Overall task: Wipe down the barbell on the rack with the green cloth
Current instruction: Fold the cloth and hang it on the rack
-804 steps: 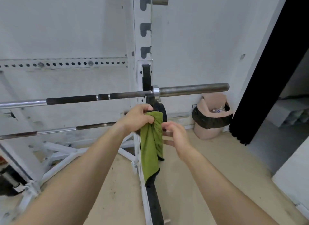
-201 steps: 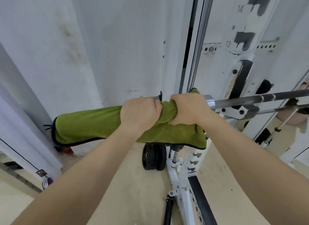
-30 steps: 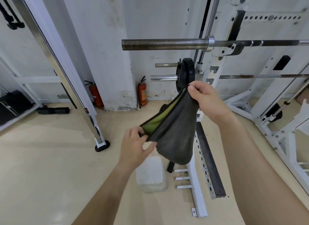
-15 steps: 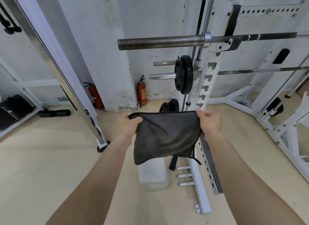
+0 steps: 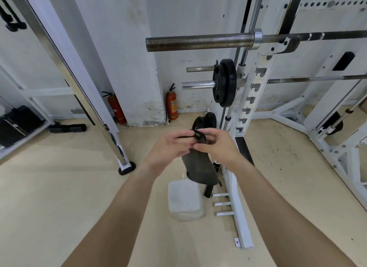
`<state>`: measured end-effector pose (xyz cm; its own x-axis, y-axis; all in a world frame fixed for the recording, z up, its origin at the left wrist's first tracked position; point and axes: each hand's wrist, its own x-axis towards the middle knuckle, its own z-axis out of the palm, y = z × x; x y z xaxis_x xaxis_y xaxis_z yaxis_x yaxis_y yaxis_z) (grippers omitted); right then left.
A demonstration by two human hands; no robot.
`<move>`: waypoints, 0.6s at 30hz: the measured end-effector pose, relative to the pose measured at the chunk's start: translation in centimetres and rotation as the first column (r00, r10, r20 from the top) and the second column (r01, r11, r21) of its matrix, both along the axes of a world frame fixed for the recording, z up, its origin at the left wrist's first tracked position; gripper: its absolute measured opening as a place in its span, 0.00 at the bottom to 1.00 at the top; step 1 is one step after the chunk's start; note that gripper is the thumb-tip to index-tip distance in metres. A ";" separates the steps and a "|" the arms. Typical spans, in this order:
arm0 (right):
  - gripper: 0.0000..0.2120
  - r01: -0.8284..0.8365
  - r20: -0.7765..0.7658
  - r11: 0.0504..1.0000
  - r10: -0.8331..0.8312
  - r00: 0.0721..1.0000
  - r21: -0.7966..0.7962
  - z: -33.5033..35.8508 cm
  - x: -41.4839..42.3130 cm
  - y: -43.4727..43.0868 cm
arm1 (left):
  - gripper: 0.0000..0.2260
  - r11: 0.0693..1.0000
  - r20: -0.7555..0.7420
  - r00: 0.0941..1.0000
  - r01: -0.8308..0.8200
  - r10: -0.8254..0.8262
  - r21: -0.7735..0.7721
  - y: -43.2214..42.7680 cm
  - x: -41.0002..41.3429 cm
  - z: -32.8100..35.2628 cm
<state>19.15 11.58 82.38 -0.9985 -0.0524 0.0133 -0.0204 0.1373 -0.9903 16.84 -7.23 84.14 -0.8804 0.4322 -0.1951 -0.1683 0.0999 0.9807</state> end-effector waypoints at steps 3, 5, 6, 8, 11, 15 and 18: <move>0.12 -0.100 0.038 0.994 0.098 0.994 0.042 0.9 -1.6 -0.2 | 0.15 0.948 -0.300 0.949 -0.181 0.098 -0.262 -2.6 -1.5 -1.4; 0.10 -0.153 0.092 0.988 0.149 0.985 0.037 1.1 -2.8 -0.3 | 0.26 0.883 -0.335 0.941 -0.194 0.045 -0.427 -3.9 -2.7 -3.3; 0.10 -0.183 0.130 0.983 0.179 0.975 0.024 1.1 -3.5 -0.5 | 0.28 0.882 -0.289 0.957 -0.143 0.009 -0.448 -4.3 -3.4 -4.4; 0.11 -0.208 0.197 0.978 0.199 0.960 0.025 -0.3 -5.1 -0.6 | 0.17 0.939 -0.183 0.983 -0.093 0.033 -0.332 -5.3 -5.0 -6.8; 0.10 -0.174 0.283 0.979 0.138 0.949 0.105 -5.1 -7.8 -0.7 | 0.06 0.964 -0.051 0.990 -0.139 0.131 -0.226 -6.3 -7.6 -10.5; 0.05 -0.174 0.350 0.922 0.045 0.936 0.346 -16.5 -13.4 -1.3 | 0.05 0.880 -0.096 0.991 -0.130 0.097 -0.457 -6.1 -12.9 -19.4; 0.05 -0.155 0.341 0.891 0.000 0.940 0.427 -25.5 -17.7 -2.0 | 0.06 0.755 -0.215 0.975 -0.175 0.047 -0.632 -5.4 -16.5 -26.9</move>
<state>1.40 9.54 56.86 -0.9345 -0.0528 -0.3519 0.2605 0.5724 -0.7775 0.31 -12.67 57.25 -0.9606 0.1575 -0.2290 -0.0513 0.7092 0.7031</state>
